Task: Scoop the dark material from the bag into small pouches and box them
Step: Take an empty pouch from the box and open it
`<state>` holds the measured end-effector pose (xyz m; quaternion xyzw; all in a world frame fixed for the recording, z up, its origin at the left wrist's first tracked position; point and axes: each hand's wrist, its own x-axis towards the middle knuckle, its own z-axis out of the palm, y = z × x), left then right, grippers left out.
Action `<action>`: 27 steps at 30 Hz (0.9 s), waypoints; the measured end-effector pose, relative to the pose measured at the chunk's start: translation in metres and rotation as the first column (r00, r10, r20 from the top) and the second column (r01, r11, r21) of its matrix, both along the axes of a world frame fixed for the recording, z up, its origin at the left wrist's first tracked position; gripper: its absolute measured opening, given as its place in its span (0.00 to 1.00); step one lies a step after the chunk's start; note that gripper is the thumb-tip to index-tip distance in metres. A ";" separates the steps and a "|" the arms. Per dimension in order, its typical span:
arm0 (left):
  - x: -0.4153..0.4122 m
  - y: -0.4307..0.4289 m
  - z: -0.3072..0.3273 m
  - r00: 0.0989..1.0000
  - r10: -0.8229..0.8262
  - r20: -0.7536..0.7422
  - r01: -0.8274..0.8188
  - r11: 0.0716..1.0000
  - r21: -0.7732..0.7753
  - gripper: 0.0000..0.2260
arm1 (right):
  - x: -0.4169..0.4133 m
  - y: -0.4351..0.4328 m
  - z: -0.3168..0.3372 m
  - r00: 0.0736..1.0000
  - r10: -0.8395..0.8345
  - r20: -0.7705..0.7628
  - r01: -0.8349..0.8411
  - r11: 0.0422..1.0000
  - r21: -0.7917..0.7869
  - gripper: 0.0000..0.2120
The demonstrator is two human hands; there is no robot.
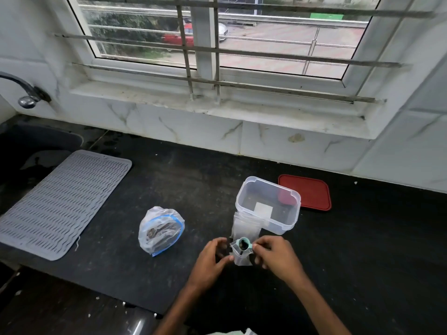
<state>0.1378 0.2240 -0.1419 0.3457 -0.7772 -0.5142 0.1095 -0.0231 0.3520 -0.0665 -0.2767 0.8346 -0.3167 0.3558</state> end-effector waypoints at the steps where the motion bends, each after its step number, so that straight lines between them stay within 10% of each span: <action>1: -0.003 0.004 -0.002 1.000 0.002 -0.006 -0.002 1.000 0.001 0.19 | 0.001 0.001 -0.004 0.994 0.033 -0.102 -0.029 0.999 0.040 0.06; 5: -0.008 0.015 -0.003 0.998 0.055 -0.013 -0.055 0.998 -0.012 0.16 | 0.014 -0.002 -0.006 0.881 0.197 -0.431 -0.170 0.980 0.099 0.09; 11: -0.012 0.017 -0.005 0.995 0.088 -0.041 -0.089 0.995 -0.035 0.13 | 0.022 0.004 -0.016 0.871 0.148 -0.469 -0.196 0.979 -0.054 0.13; 17: -0.009 0.022 0.001 0.993 0.108 -0.041 -0.110 0.993 -0.052 0.13 | 0.009 0.014 -0.012 0.985 -0.172 0.032 0.172 0.918 -0.357 0.07; 21: -0.009 0.021 0.008 0.986 0.165 -0.025 -0.167 0.984 -0.071 0.08 | -0.012 0.042 -0.016 0.830 -0.362 0.425 0.518 0.782 -0.345 0.04; 27: -0.012 0.022 0.009 0.981 0.193 -0.024 -0.194 0.967 -0.163 0.05 | -0.052 0.098 -0.050 0.626 -0.633 0.455 0.762 0.620 -0.187 0.05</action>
